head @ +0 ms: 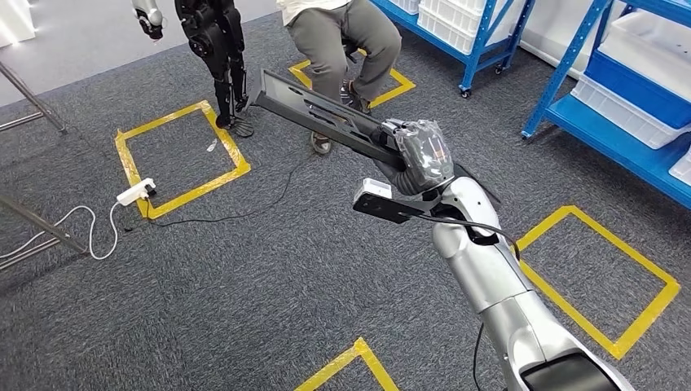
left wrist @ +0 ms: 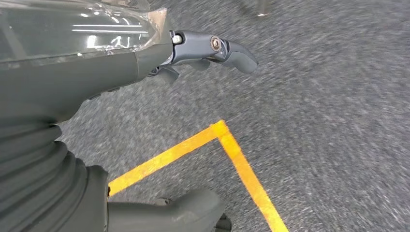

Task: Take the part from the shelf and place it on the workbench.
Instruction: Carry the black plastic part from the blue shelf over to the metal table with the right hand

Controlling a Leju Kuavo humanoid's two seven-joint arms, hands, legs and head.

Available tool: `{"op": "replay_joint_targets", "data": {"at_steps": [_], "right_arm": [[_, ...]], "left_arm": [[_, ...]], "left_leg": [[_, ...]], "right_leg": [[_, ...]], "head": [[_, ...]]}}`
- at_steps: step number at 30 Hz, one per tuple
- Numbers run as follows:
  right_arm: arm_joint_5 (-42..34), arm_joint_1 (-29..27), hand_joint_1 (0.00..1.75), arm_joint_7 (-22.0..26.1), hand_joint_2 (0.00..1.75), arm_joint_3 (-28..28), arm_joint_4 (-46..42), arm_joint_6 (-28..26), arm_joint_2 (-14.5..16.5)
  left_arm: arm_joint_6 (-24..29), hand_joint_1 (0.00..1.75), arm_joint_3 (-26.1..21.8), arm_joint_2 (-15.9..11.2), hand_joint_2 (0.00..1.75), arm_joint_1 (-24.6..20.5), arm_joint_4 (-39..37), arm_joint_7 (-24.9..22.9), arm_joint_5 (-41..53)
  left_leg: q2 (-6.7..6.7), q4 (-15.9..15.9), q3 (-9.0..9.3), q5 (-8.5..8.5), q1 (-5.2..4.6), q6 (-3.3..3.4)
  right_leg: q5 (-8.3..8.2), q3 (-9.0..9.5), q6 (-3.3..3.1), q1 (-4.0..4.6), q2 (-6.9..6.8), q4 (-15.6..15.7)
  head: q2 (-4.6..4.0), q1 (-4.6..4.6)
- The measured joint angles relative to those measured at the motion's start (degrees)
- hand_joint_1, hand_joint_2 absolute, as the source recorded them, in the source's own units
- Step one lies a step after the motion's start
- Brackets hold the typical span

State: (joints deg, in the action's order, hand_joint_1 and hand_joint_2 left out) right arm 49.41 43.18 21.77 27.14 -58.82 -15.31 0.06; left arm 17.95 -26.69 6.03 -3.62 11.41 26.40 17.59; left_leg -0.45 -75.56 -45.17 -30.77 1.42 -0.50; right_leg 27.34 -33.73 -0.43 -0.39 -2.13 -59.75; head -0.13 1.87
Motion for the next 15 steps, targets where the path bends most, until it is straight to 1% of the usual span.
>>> {"op": "replay_joint_targets", "data": {"at_steps": [1,2,3,4,5,6,7,8,9,10,11,12,13,14,15], "right_arm": [[0.0,0.0,1.71,0.0,1.75,0.1,0.0,0.0,-0.1],[0.1,0.0,1.71,0.0,1.75,0.1,0.0,0.0,-0.3],[0.0,0.0,1.71,0.1,1.75,0.2,-0.1,-0.1,-0.6],[-0.1,0.0,1.71,0.1,1.75,0.2,-0.3,-0.1,-0.9],[-0.3,0.0,1.71,0.3,1.75,0.2,-0.4,-0.2,-1.2],[-0.4,-0.1,1.71,0.5,1.75,0.2,-0.6,-0.2,-1.5],[-0.6,-0.2,1.71,0.7,1.75,0.3,-0.7,-0.2,-1.8],[-0.7,-0.4,1.71,0.8,1.75,0.3,-0.9,-0.2,-2.0],[-0.8,-0.5,1.71,0.9,1.75,0.4,-1.1,-0.2,-2.1],[-0.9,-0.6,1.71,1.0,1.75,0.5,-1.3,-0.2,-2.3],[-1.0,-0.6,1.71,1.0,1.75,0.6,-1.5,-0.2,-2.5],[-1.1,-0.7,1.71,1.1,1.75,0.7,-1.6,-0.2,-2.8],[-1.1,-0.9,1.71,1.1,1.75,0.8,-1.6,-0.2,-3.0],[-1.2,-1.2,1.71,1.1,1.75,1.0,-1.6,-0.2,-3.2],[-1.2,-1.4,1.71,1.0,1.75,1.1,-1.6,-0.2,-3.3]], "left_arm": [[-0.2,0.0,0.0,0.1,1.75,0.0,0.0,-0.1,0.3],[-0.3,0.0,0.0,0.2,1.75,0.0,0.0,-0.2,0.6],[-0.4,0.0,0.0,0.2,1.75,0.0,0.0,-0.5,0.9],[-0.5,0.0,0.0,0.2,1.75,-0.1,0.0,-0.7,1.1],[-0.4,0.0,0.0,0.3,1.75,-0.2,0.0,-0.9,1.3],[-0.4,0.0,0.0,0.3,1.75,-0.3,0.0,-1.1,1.5],[-0.4,0.0,0.0,0.3,1.75,-0.3,0.0,-1.2,1.6],[-0.3,0.0,0.0,0.3,1.75,-0.3,0.0,-1.3,1.6],[-0.3,0.0,0.0,0.3,1.75,-0.3,0.0,-1.3,1.6],[-0.2,0.0,0.0,0.4,1.75,-0.3,0.0,-1.3,1.6],[-0.1,0.0,0.0,0.4,1.75,-0.4,0.0,-1.3,1.5],[0.0,0.0,0.0,0.3,1.75,-0.5,0.0,-1.3,1.5],[0.0,0.0,0.0,0.3,1.75,-0.6,0.0,-1.3,1.5],[0.0,0.0,0.0,0.3,1.75,-0.6,0.0,-1.3,1.5],[0.0,0.0,0.0,0.3,1.75,-0.6,0.0,-1.2,1.4]], "left_leg": [[0.15,1.7,1.01,1.19,-0.13,0.38],[0.66,5.3,3.07,2.91,-0.4,0.92],[1.95,9.5,5.38,4.27,-0.91,1.58],[3.06,12.7,7.17,5.17,-1.4,2.08],[3.92,14.8,8.29,5.58,-1.87,2.48],[4.27,15.5,8.59,5.54,-2.23,2.69],[3.66,15.7,8.55,5.72,-2.34,2.79],[3.07,16.1,8.71,6.0,-2.18,3.0],[2.54,16.6,8.92,6.32,-2.01,3.23],[2.02,17.1,9.16,6.67,-1.79,3.49],[1.51,17.4,9.37,6.95,-1.54,3.68],[0.9,17.5,9.38,7.05,-1.52,3.8],[0.2,17.5,9.37,7.09,-1.45,3.84],[-0.59,17.5,9.36,7.11,-1.39,3.83],[-1.4,17.5,9.36,7.13,-1.32,3.78]], "right_leg": [[0.05,0.04,-0.08,0.21,-0.56,0.0],[0.1,0.11,-0.15,0.38,-1.09,0.0],[0.17,0.19,-0.2,0.55,-1.64,0.0],[0.24,0.22,-0.18,0.76,-2.14,0.0],[0.3,0.24,-0.13,0.89,-2.64,0.0],[0.36,0.26,-0.01,0.97,-3.16,0.1],[0.4,0.33,0.13,1.04,-3.69,0.2],[0.54,0.24,0.3,1.04,-3.8,0.1],[0.87,0.08,0.48,1.01,-3.1,-0.3],[1.58,-0.48,0.55,0.95,-1.87,-1.6],[2.75,-1.66,0.57,0.79,-0.36,-4.1],[4.16,-3.19,0.53,0.57,0.93,-7.6],[5.53,-5.03,0.56,0.4,1.54,-11.5],[6.38,-6.54,0.8,0.21,1.77,-14.5],[6.4,-7.25,1.23,0.03,1.86,-15.6]], "head": [[0.0,0.01],[0.0,0.0],[0.0,-0.01],[0.0,-0.05],[0.0,-0.04],[0.0,-0.06],[0.0,-0.04],[0.0,-0.04],[0.0,-0.08],[0.0,-0.09],[0.0,-0.16],[0.0,-0.18],[0.0,-0.2],[0.0,-0.22],[0.0,-0.21]]}}
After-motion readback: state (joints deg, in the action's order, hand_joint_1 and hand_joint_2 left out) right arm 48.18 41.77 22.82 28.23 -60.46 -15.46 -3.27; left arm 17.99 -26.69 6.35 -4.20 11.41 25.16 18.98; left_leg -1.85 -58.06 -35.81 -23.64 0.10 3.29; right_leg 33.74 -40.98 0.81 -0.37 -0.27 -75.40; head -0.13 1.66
